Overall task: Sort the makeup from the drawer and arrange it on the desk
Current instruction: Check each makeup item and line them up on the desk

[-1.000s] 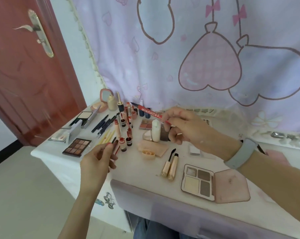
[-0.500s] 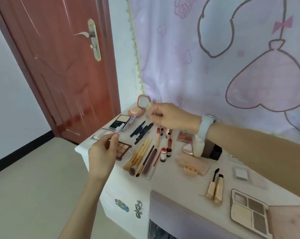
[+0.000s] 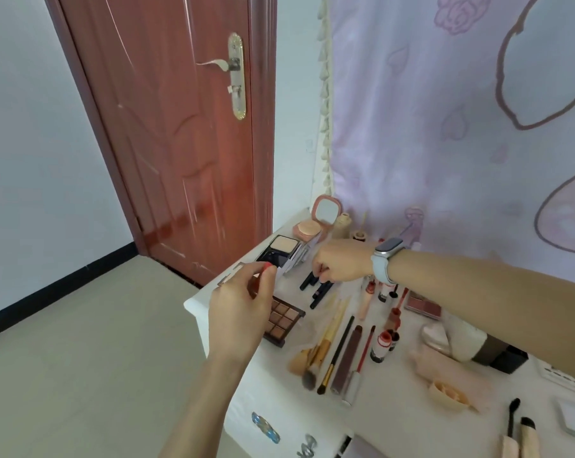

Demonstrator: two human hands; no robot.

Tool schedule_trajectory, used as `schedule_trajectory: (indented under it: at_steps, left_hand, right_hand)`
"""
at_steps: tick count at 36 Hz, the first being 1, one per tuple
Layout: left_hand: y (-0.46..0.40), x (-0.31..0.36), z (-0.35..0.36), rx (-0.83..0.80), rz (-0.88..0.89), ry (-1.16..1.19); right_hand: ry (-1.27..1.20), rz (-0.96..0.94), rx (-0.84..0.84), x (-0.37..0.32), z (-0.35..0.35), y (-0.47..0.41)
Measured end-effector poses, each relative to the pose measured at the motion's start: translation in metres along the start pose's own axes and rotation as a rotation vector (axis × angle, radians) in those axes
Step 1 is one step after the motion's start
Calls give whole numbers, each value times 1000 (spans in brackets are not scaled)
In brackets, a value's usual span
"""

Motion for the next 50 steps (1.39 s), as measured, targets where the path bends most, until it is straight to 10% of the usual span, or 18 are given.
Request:
schedule_trajectory:
  at_steps: [14, 31, 41, 50]
  left_hand:
    - [-2, 23, 10, -102, 142, -52]
    - [-44, 60, 119, -530, 191, -757]
    - [-57, 61, 150, -484, 299, -974]
    - [-58, 79, 101, -152, 432, -579]
  right_hand:
    - [-346, 74, 158, 26, -48, 43]
    - [-396, 123, 376, 78, -61, 111]
    - [-518, 132, 416, 103, -56, 120]
    - [-512, 132, 412, 105, -49, 137]
Point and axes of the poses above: each hand's wrist, its own y-axis away from the middle knuckle, its own z-axis out of the palm, x = y × z, the point moved 1 cm from there along -y, towards the middle knuckle, and after that the axes turned 12 degrees about -y, right-handed, at the moved point
